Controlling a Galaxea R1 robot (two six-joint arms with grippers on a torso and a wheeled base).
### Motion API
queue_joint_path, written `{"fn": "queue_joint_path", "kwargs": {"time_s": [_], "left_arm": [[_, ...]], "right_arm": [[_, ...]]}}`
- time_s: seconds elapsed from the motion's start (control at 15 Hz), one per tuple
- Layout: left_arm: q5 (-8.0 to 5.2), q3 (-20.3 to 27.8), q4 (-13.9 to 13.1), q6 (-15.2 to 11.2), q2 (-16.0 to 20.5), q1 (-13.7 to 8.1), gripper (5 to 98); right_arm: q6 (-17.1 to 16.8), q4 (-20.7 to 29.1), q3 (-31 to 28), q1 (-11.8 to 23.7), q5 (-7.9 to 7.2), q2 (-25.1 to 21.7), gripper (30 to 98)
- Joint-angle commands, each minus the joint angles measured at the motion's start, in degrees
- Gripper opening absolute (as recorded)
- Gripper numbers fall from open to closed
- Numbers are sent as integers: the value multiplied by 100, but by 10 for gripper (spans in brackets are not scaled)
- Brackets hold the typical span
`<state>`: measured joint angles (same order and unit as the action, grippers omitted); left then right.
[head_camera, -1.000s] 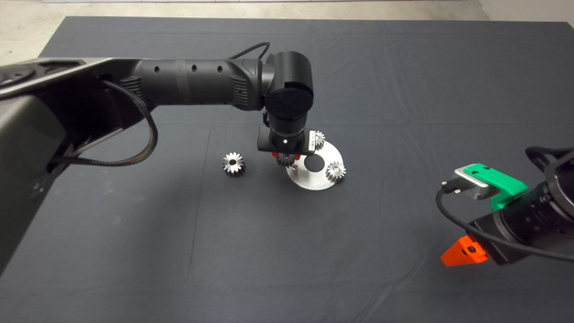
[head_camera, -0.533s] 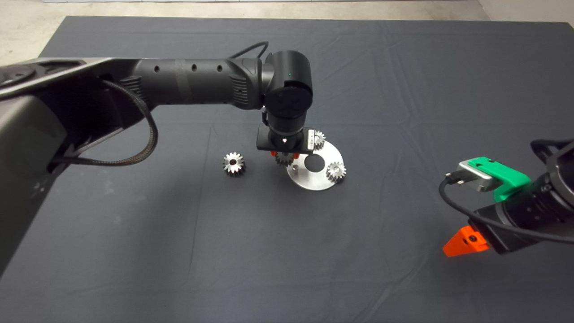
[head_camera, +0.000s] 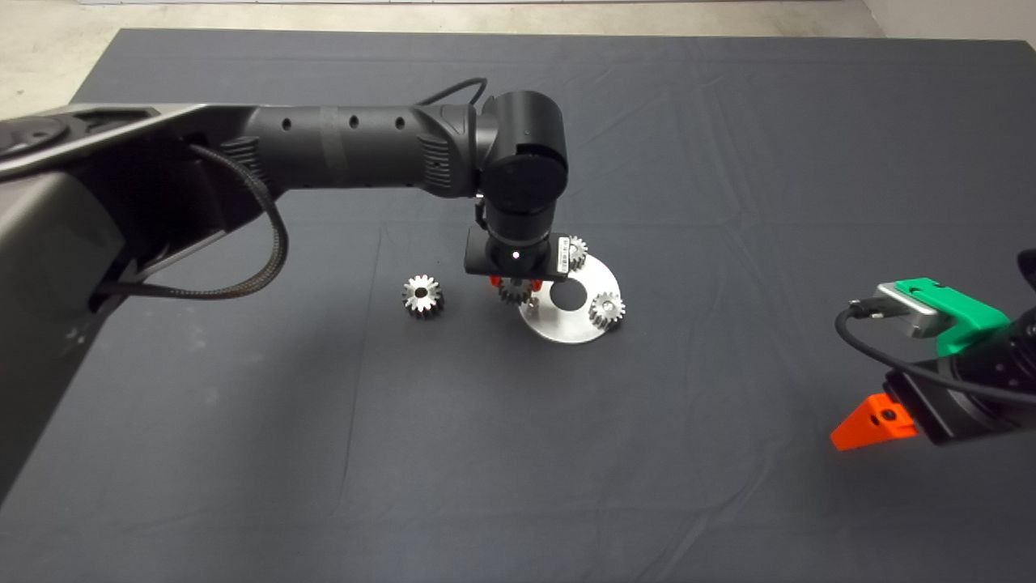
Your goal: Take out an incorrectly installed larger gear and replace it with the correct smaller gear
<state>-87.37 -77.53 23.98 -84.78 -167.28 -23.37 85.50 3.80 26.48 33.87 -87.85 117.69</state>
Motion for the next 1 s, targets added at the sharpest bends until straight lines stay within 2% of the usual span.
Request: {"fn": "queue_joint_path", "kwargs": {"time_s": [0.0,0.53,0.67,0.93], "left_arm": [[-237,82,-156,19,-12,-124,353],[141,73,-227,6,-3,-124,353],[282,91,-236,6,-2,-124,353],[317,99,-227,14,-12,-116,353]], "right_arm": [[-25,252,-48,112,-664,-83,977],[-25,305,-57,103,-655,-65,977],[-25,305,-48,103,-655,-57,977],[-25,305,-48,103,-655,5,977]]}}
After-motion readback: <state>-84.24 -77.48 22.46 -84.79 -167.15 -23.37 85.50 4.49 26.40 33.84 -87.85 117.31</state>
